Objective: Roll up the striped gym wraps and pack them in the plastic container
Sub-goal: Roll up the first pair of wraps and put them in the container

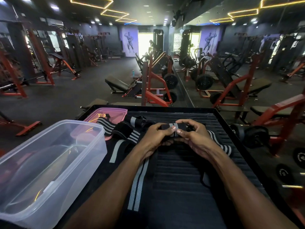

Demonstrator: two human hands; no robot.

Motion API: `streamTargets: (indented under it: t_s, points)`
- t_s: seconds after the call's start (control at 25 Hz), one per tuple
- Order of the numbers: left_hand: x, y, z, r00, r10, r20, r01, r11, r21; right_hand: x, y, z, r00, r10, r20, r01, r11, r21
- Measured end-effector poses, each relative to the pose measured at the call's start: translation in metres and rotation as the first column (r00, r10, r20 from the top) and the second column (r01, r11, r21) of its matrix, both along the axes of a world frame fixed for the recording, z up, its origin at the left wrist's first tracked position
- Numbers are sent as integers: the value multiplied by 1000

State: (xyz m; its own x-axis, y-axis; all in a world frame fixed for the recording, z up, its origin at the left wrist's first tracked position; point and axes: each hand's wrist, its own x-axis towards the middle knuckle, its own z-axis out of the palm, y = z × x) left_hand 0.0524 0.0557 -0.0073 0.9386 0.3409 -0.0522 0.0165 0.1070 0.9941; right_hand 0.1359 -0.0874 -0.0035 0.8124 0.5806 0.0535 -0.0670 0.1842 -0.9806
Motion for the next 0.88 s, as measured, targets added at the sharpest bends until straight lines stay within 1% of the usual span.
streamTargets:
  t_s: [0.04,0.12,0.2,0.28,0.32,0.4,0.44,0.56,0.6,0.68,0.8,0.88]
  points:
    - [0,0,1,999,-13,-30,12,999,-50,0,0,1,1000,-3,19,3,1000,-1]
    - [3,-1,0,999,2,-36,-4,997,-78,1,0,3,999,-9,31,10,1000,-11]
    - [4,0,-1,999,42,-12,-42,998,-56,2,0,5,999,5,-35,-5,1000,12]
    - [3,2,-2,998,56,32,-56,998,8,2,1,4,993,58,-106,-57,998,12]
    - [2,2,-2,997,53,53,-56,997,52,2,1,3,990,77,-117,-79,997,-11]
    - [-1,3,-2,997,35,74,-43,992,115,4,2,-1,992,71,-106,-77,996,-49]
    - [-1,3,-1,998,23,66,-30,993,112,4,1,-2,994,59,-96,-64,997,-49]
    - [-3,5,4,1000,-5,-3,5,999,32,3,0,-6,998,58,-41,-59,997,-45]
    - [-4,6,5,1000,-6,-29,8,998,55,2,0,-6,998,65,-22,-66,996,-54]
    - [-5,8,4,998,-20,-61,29,989,146,3,2,-9,997,74,12,-73,994,-86]
    - [-8,12,2,999,-31,-35,41,945,323,3,2,-10,993,121,2,-119,980,-157]
    - [-8,15,2,1000,-20,-4,20,899,437,0,1,-9,985,165,57,-148,962,-228]
